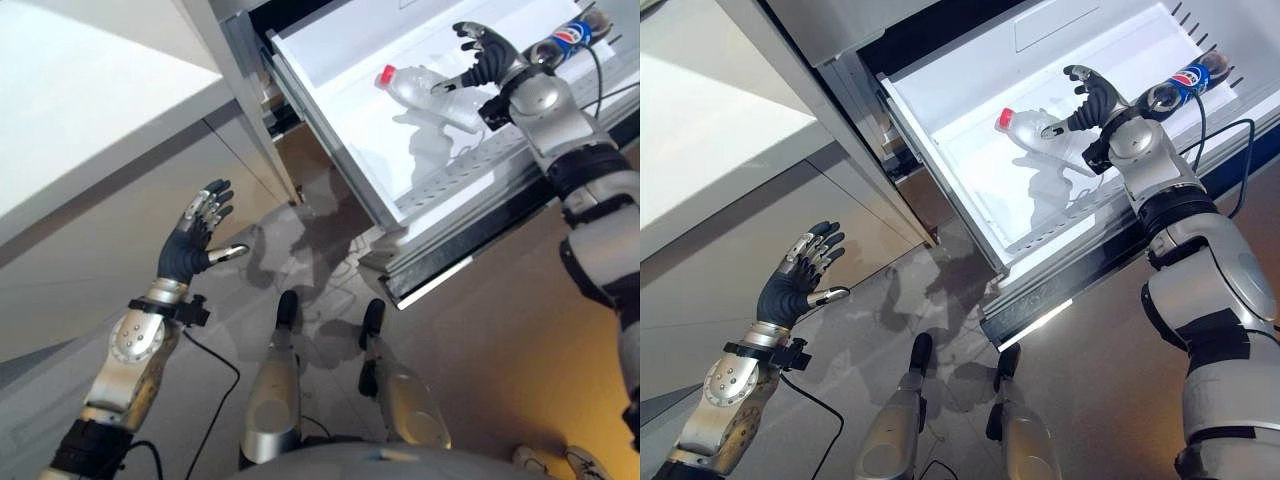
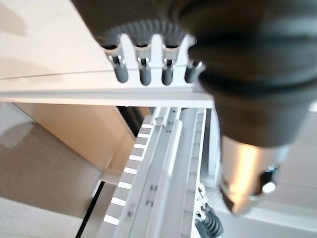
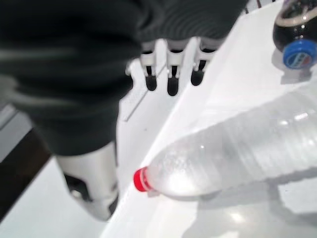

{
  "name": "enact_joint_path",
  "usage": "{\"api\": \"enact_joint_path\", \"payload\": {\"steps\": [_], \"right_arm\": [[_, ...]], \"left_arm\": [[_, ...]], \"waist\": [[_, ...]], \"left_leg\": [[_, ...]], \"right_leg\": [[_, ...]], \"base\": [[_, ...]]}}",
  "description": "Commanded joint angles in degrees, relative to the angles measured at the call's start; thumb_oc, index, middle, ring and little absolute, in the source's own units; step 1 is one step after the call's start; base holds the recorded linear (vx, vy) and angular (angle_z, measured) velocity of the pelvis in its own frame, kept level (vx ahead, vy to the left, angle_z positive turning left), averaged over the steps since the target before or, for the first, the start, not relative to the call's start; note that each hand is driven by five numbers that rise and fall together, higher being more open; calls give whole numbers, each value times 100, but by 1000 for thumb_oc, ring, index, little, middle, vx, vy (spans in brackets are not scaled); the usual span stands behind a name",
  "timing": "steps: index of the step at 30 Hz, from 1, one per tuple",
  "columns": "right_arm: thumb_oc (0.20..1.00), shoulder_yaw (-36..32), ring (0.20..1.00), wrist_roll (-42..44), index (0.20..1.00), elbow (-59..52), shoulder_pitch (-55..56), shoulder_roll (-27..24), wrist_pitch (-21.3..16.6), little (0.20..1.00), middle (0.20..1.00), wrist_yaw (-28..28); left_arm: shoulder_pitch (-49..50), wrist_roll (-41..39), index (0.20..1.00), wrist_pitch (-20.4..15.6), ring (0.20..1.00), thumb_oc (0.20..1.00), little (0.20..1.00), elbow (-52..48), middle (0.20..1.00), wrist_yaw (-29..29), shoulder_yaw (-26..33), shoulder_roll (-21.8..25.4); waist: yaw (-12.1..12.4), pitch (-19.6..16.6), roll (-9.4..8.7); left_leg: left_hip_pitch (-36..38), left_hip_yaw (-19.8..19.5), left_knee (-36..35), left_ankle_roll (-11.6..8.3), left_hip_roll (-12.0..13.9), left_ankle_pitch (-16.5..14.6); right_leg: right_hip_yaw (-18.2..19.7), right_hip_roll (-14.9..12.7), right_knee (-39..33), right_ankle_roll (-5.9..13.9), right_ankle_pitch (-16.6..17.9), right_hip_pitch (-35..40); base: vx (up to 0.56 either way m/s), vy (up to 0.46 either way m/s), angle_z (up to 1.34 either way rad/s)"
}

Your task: Take the drinks into the refrigerator

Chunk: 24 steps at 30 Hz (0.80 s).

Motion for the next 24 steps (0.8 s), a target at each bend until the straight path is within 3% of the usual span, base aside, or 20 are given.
{"api": "enact_joint_path", "payload": {"steps": [1, 7, 11, 14, 17, 21, 24], "right_arm": [[1000, 217, 1000, 155, 1000, -226, -251, 80, -191, 1000, 1000, -69], [1000, 223, 1000, 294, 1000, -702, -275, -245, -209, 1000, 1000, -9], [1000, 124, 1000, 858, 1000, -2723, -36, -1640, -471, 1000, 1000, 109], [1000, -830, 1000, 1058, 1000, -4367, 1209, -2874, -719, 1000, 1000, 221], [1000, -2525, 1000, 648, 1000, -5322, 3296, -3540, -977, 1000, 1000, 252], [1000, -5304, 1000, -115, 1000, -6150, 6865, -3093, -1044, 1000, 1000, 433], [1000, -6130, 1000, -381, 1000, -6302, 8248, -2216, -1077, 1000, 1000, 529]], "left_arm": [[148, 39, 1000, -210, 1000, 1000, 1000, -693, 1000, -95, 492, 202], [78, -11, 1000, -165, 1000, 1000, 1000, -593, 1000, -211, 501, 270], [44, -55, 1000, -133, 1000, 1000, 1000, -392, 1000, -319, 545, 250], [252, 66, 1000, -89, 1000, 1000, 1000, -296, 1000, -337, 737, 88], [527, 122, 1000, -97, 1000, 1000, 1000, -350, 1000, -501, 1072, -106], [859, 248, 1000, -80, 1000, 1000, 1000, -475, 1000, -636, 1425, -180], [1022, 306, 1000, -107, 1000, 1000, 1000, -581, 1000, -704, 1514, -284]], "waist": [[-74, 22, -300], [-72, -186, -346], [-222, -486, -455], [-391, -707, -451], [-629, -918, -378], [-796, -1107, -430], [-810, -1215, -407]], "left_leg": [[170, 71, -72, 490, -411, -135], [293, 66, -3, 493, -436, -221], [565, 146, 239, 503, -503, -480], [702, 243, 396, 533, -535, -638], [775, 356, 474, 581, -567, -740], [884, 456, 515, 651, -588, -871], [983, 516, 433, 697, -585, -902]], "right_leg": [[90, -28, 933, 134, -770, -289], [66, -59, 914, 129, -792, -106], [122, -79, 868, 144, -830, 298], [178, -91, 772, 186, -825, 541], [252, -123, 714, 234, -797, 633], [378, -120, 726, 276, -828, 716], [442, -124, 679, 310, -818, 752]], "base": [[0, 0, 0], [6, 3, 0], [83, 30, 4], [84, 63, 4], [73, 79, -4], [75, 53, -27], [52, 32, -26]]}}
